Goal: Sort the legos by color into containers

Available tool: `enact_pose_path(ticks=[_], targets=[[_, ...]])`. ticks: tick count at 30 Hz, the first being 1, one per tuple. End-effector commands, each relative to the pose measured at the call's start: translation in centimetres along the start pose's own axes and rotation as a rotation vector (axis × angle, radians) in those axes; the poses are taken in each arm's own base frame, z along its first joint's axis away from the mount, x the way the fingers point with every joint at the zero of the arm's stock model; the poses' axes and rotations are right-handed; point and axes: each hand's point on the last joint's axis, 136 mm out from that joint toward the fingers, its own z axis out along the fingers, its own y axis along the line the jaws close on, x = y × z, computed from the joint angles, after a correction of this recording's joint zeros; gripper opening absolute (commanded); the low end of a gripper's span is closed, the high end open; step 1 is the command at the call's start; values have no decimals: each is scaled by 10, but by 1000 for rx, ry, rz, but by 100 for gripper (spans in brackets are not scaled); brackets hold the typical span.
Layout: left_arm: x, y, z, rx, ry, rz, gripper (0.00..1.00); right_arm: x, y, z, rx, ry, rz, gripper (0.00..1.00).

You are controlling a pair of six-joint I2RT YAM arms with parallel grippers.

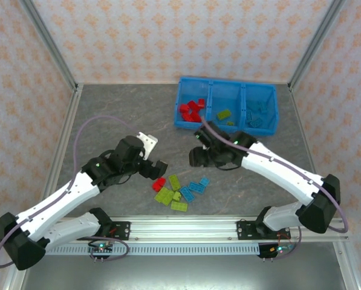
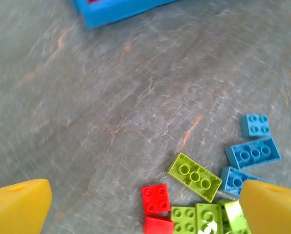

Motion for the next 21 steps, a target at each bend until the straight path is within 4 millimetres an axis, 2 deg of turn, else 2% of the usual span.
enact_pose_path(ticks=[1, 3, 5, 8, 12, 15, 18, 21], targets=[[19, -15, -10, 96, 16, 389, 100, 10, 26, 25, -20, 5, -20, 59], [41, -15, -10, 118, 54, 495, 100, 24, 39, 51, 4, 51, -99, 65], [54, -11, -9, 100, 54, 522, 100, 32, 46, 72, 28, 84, -148, 70], [63, -6, -9, 70, -5, 509, 100, 31, 53, 100, 58, 91, -215, 76], [69, -5, -10, 50, -104, 470, 100, 40, 53, 141, 100, 158, -290, 75], [76, -2, -10, 37, -125, 480, 100, 47, 52, 160, 122, 199, -312, 69], [78, 1, -10, 17, -132, 497, 100, 48, 50, 168, 140, 202, -300, 51], [76, -1, -9, 23, -142, 504, 100, 44, 46, 167, 161, 182, -279, 35]])
